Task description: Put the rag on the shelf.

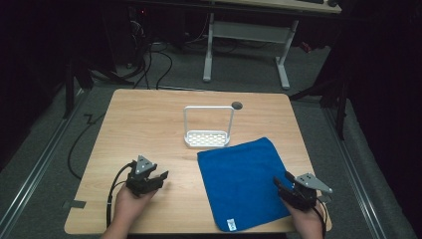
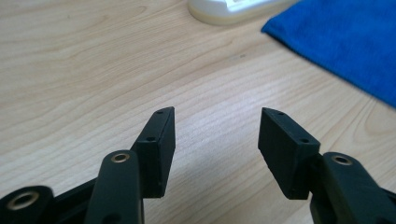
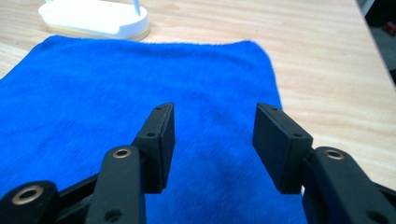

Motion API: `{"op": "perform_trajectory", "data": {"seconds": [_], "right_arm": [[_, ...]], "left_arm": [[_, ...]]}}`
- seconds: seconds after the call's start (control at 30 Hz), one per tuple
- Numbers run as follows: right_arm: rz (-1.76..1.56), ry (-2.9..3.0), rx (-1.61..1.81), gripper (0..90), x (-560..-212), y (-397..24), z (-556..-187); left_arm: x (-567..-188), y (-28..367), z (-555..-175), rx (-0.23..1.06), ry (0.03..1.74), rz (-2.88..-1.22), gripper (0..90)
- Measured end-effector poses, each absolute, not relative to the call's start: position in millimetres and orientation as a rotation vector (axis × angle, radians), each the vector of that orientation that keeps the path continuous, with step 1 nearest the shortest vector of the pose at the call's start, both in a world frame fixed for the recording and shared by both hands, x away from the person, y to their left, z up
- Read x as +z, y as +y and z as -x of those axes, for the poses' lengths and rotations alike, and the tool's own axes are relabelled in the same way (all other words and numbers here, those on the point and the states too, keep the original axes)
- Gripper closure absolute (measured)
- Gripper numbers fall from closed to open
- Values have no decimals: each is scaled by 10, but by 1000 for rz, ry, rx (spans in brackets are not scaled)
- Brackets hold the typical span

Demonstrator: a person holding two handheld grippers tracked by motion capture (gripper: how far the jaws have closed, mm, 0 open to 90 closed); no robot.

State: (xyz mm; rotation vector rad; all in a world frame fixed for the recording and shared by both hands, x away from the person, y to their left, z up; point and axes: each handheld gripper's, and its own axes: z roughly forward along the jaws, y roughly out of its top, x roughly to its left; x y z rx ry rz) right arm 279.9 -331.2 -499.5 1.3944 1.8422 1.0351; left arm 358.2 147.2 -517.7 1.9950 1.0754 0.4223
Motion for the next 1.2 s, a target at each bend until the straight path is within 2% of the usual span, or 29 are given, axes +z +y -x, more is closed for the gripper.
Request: {"op": "perform_trajectory", "data": {"seconds": [0.1, 0.77, 0.93, 0.97, 1.2], "right_arm": [[-1391, 1840, 1037, 490, -5006, -3333, -2820], [-1422, 1842, 1029, 485, -5037, -3458, -2838], [-1422, 1855, 1023, 534, -5037, -3466, -2829], [-1423, 1865, 1012, 574, -5040, -3479, -2822], [-1455, 1876, 946, 654, -5093, -3558, -2786]], "left_arm": [[-5189, 1413, -3588, 453, 1066, -2025, 466], [-5193, 952, -3436, 427, 959, -2100, 462], [-5177, 804, -3385, 405, 912, -2116, 465], [-5162, 714, -3361, 371, 889, -2109, 467], [-5118, 313, -3271, 268, 765, -2132, 456]]}}
